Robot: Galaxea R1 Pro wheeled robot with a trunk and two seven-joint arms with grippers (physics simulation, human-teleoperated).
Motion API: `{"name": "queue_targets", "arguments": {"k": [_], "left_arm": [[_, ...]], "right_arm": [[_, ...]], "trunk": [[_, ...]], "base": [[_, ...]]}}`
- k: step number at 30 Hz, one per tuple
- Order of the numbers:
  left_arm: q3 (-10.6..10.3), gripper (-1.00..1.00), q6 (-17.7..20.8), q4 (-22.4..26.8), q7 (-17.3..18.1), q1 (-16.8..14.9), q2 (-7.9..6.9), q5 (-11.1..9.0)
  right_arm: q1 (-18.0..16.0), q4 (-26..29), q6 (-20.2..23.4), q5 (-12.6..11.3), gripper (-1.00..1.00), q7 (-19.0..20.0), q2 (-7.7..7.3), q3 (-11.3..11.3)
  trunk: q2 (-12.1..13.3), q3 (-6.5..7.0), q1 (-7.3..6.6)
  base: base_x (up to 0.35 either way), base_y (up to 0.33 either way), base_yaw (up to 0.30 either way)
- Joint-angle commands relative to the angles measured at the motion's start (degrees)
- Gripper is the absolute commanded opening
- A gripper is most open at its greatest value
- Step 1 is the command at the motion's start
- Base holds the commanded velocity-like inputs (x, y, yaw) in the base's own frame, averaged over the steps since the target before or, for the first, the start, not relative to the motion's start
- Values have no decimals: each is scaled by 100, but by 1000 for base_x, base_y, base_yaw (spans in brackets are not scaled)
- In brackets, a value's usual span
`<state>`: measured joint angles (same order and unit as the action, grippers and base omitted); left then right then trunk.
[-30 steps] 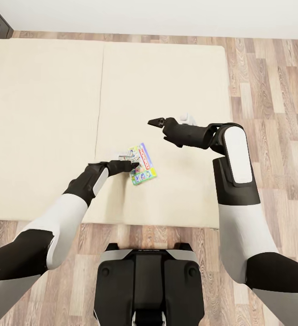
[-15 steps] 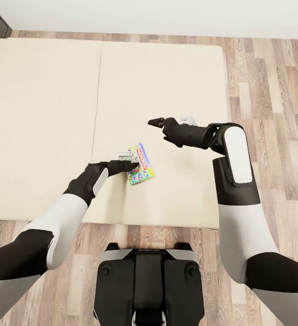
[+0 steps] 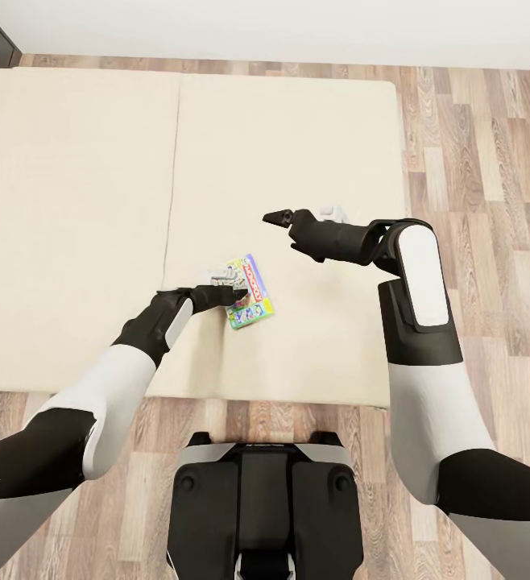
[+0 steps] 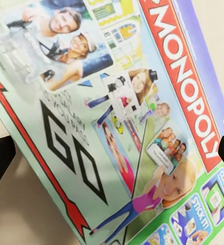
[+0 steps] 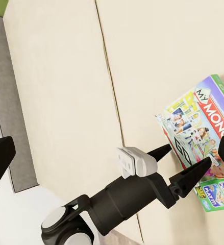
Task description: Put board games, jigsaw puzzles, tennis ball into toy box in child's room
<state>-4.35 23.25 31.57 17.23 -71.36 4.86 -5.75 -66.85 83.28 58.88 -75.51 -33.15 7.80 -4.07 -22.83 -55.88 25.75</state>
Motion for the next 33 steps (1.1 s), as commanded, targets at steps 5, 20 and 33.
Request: {"name": "queue_targets", "arguments": {"k": [5, 20, 33], "left_arm": [[-17, 100, 47, 7, -15, -1, -3, -58], [-22, 100, 40, 7, -9, 2, 4, -50], [-28, 100, 40, 7, -9, 7, 6, -49]], "right_arm": [[-4, 4, 10, -57, 100, -60, 2, -5], [-4, 4, 10, -60, 100, -60, 2, -2], [-4, 4, 10, -60, 100, -60, 2, 2]], "trunk": [[-9, -6, 4], [-9, -6, 4], [-9, -6, 4]], "base": [[0, -50, 0], [0, -99, 0], [0, -76, 0]]}}
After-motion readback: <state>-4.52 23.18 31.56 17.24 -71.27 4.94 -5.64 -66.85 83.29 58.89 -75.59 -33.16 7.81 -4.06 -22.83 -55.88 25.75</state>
